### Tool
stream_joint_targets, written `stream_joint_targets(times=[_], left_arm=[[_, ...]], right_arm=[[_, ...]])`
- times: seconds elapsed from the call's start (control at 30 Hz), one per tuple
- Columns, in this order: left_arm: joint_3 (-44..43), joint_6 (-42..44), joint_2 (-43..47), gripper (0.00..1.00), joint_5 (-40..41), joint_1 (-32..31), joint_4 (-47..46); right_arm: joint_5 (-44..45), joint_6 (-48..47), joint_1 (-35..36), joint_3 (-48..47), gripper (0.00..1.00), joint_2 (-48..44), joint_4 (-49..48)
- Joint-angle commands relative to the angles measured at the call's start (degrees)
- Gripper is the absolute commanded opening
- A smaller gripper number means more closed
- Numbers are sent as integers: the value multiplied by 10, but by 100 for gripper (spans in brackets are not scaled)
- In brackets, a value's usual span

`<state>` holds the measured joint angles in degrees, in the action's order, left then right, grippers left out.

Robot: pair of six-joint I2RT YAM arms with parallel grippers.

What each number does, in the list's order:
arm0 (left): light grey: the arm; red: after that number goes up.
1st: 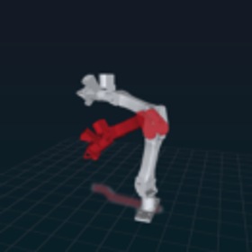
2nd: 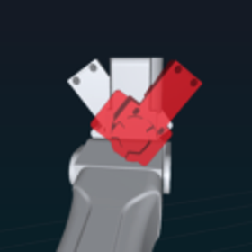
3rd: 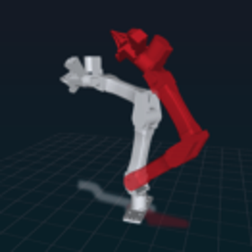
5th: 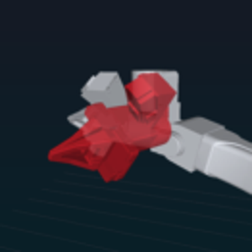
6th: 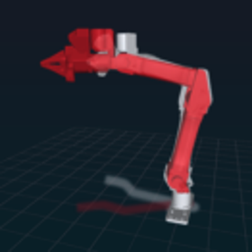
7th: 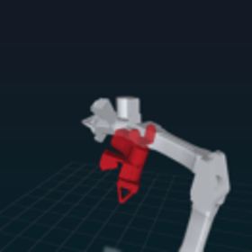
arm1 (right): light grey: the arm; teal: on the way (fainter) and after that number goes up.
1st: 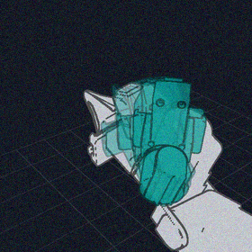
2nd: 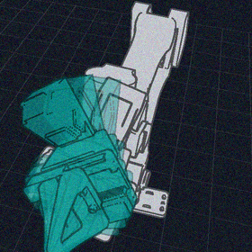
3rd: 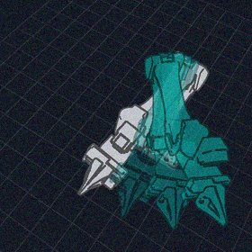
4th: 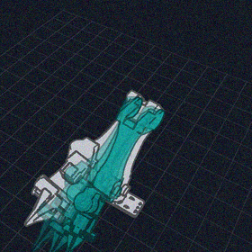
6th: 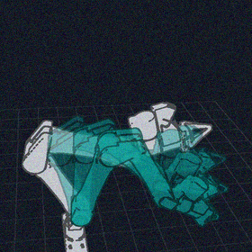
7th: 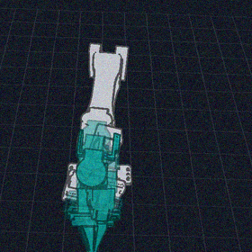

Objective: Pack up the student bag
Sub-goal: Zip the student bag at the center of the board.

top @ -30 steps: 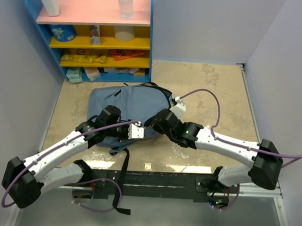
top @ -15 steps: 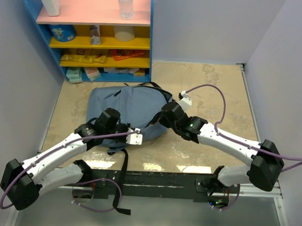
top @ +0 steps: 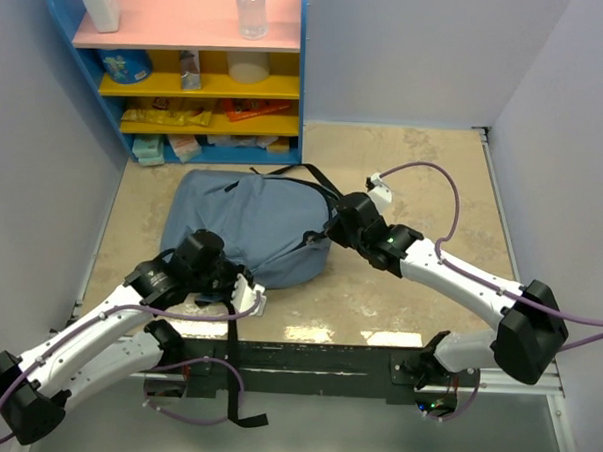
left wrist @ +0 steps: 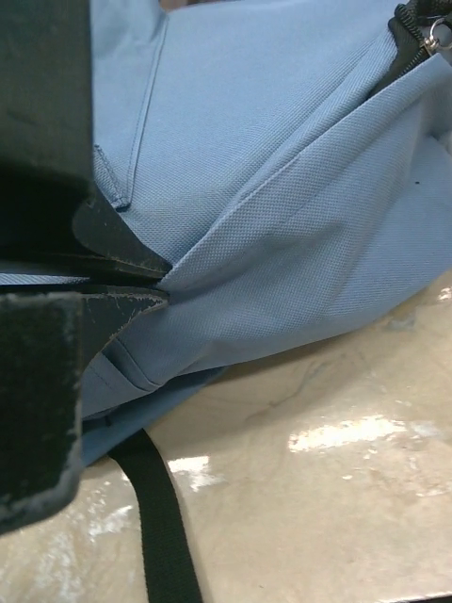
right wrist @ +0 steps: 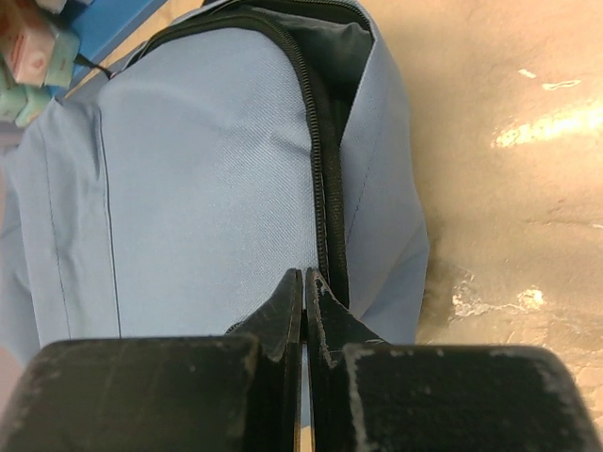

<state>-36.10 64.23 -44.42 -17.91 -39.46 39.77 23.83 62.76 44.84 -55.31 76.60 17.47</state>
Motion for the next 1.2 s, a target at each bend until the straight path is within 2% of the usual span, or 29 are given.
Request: stream_joint_targets(times=[0.0, 0.03, 0.13, 0.2, 0.23, 0.27, 0.37, 0.4, 0.43, 0.47, 0.5, 0.6, 0.63, 0.77, 0.9, 1.03, 1.13, 1.17], left_arm=[[27, 39, 33, 0, 121, 6, 234], [28, 38, 45, 0, 129, 8, 236], [15, 12, 57, 9, 147, 8, 243], [-12, -12, 49, 25, 138, 9, 240], [-56, -30, 42, 32, 130, 9, 240], [-81, -36, 32, 34, 119, 8, 240], [-189, -77, -29, 48, 59, 8, 237], [-216, -88, -72, 55, 24, 8, 239], [-270, -117, -94, 84, 8, 7, 239], [-292, -135, -117, 96, -6, 8, 226], [-326, -147, -162, 100, -43, 7, 224], [-339, -205, -226, 100, -100, 7, 170], [-327, -245, -233, 100, -101, 7, 100], [-253, -296, -253, 100, -69, -5, -71], [-245, -322, -324, 100, -68, -11, -129], [-227, -348, -351, 100, -60, -25, -205], [-219, -343, -370, 100, -75, -27, -210], [-218, -339, -374, 96, -83, -27, -204]], right_arm=[[126, -33, -41, -21, 0, -15, -24], [124, -35, -48, -20, 0, -17, -24], [109, -47, -68, -19, 0, -28, -32], [99, -55, -70, -22, 0, -31, -41], [93, -55, -70, -23, 0, -34, -41], [73, -53, -70, -21, 0, -36, -47], [8, -52, -64, 5, 0, -53, -80], [-2, -49, -58, 15, 0, -58, -90], [-11, -48, -45, 30, 0, -63, -98], [-18, -44, -38, 37, 0, -73, -110], [-26, -44, -28, 43, 0, -79, -118], [-38, -46, 14, 56, 0, -95, -146], [-44, -48, 30, 60, 0, -99, -165], [-71, -67, 47, 57, 0, -109, -172], [-84, -73, 55, 56, 0, -126, -165], [-87, -59, 75, 83, 0, -155, -146], [-89, -42, 90, 106, 0, -182, -143], [-89, -37, 94, 109, 0, -188, -141]])
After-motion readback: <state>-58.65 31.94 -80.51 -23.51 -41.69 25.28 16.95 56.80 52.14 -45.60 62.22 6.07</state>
